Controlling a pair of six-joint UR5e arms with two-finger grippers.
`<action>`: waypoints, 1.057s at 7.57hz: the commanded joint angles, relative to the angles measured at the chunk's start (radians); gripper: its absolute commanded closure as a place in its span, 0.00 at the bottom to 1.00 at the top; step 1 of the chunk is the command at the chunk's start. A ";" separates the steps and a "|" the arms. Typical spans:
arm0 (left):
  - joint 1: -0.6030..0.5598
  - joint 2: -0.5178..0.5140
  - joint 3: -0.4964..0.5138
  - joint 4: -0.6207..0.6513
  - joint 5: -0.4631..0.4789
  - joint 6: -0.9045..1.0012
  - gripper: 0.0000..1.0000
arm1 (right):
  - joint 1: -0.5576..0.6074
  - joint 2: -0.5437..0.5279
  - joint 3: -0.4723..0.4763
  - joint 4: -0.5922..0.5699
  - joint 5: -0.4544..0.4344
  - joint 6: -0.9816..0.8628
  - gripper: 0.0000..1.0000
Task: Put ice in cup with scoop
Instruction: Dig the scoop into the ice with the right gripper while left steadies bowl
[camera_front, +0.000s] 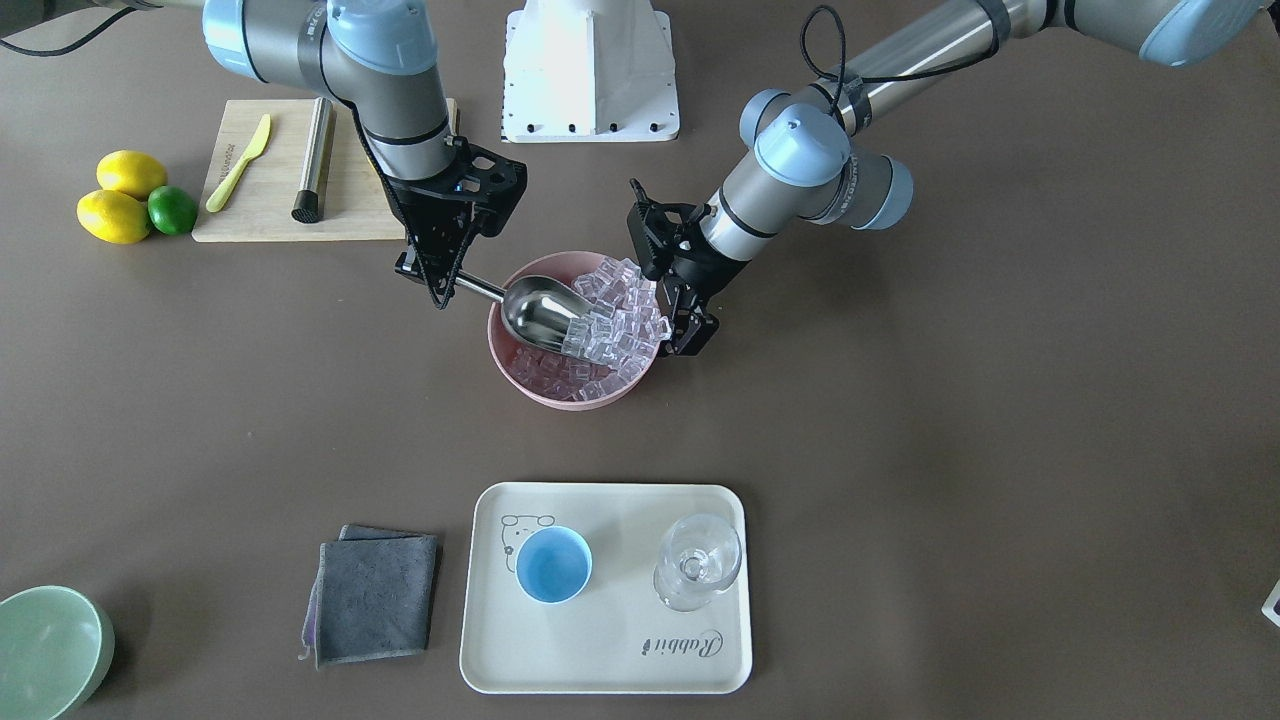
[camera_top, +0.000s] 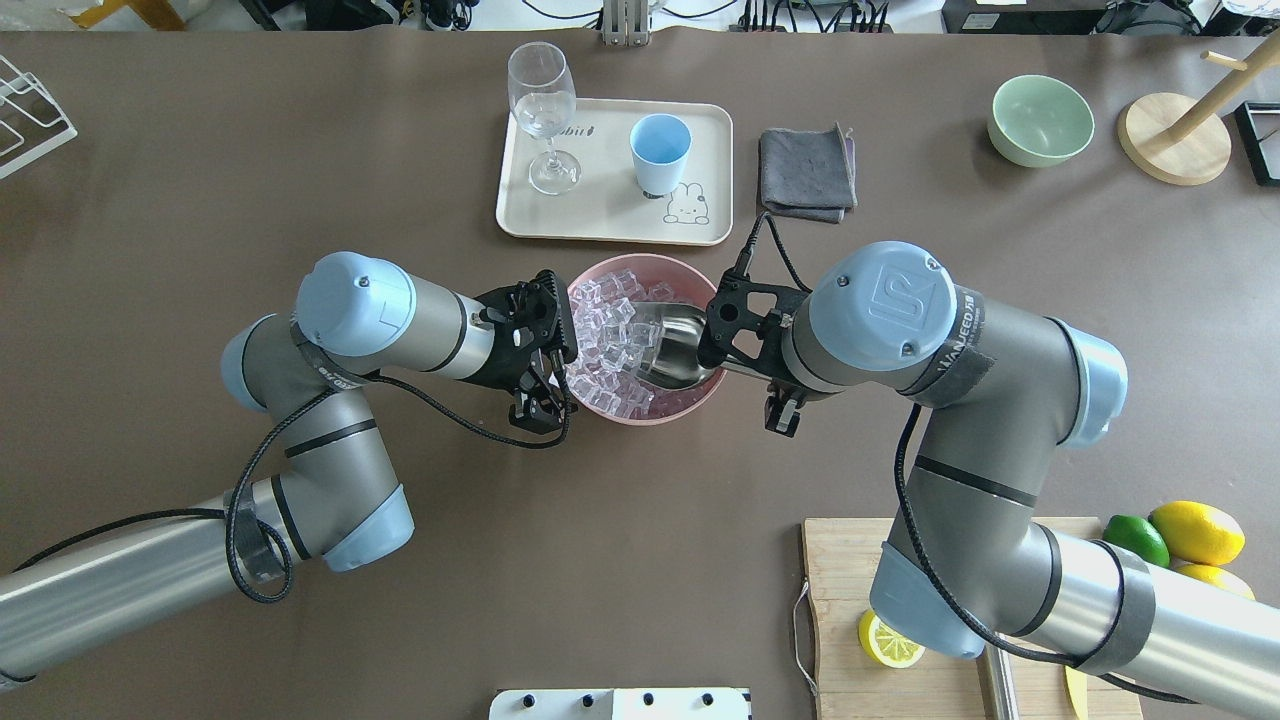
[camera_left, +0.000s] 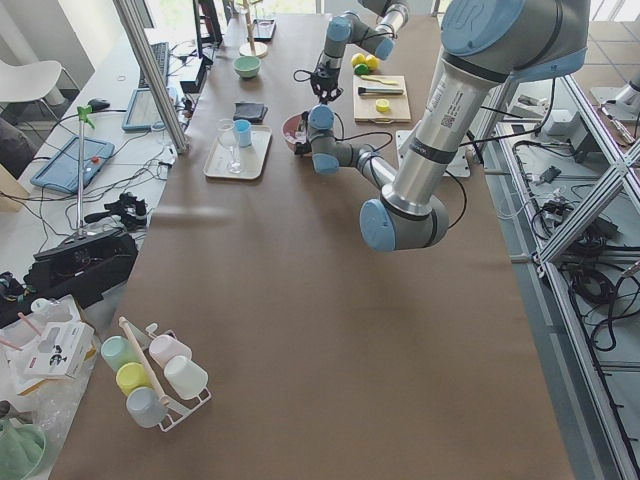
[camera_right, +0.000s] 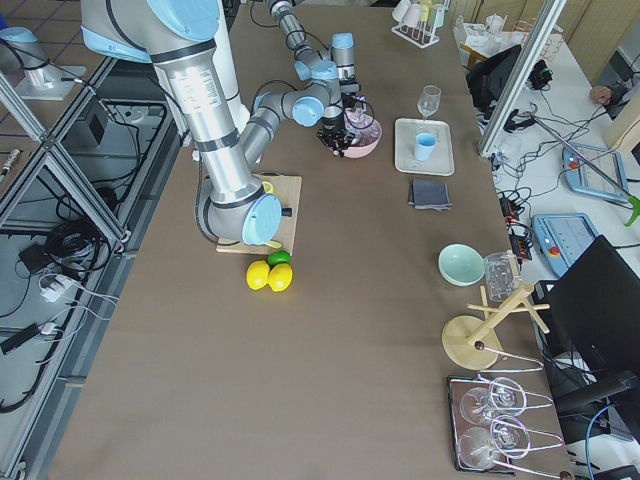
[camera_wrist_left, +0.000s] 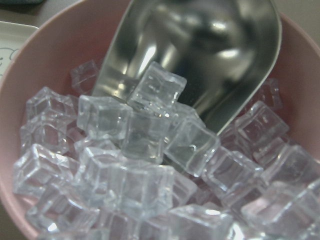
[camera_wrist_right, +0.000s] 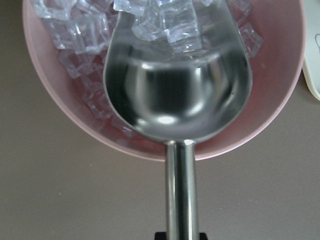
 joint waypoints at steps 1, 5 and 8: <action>-0.005 0.004 0.000 0.000 -0.006 0.005 0.01 | -0.001 -0.061 0.034 0.110 0.000 0.052 1.00; -0.007 0.013 0.000 0.000 -0.007 0.007 0.01 | -0.001 -0.119 0.037 0.250 0.026 0.156 1.00; -0.005 0.009 0.000 0.000 -0.006 -0.001 0.01 | 0.031 -0.142 0.037 0.286 0.104 0.310 1.00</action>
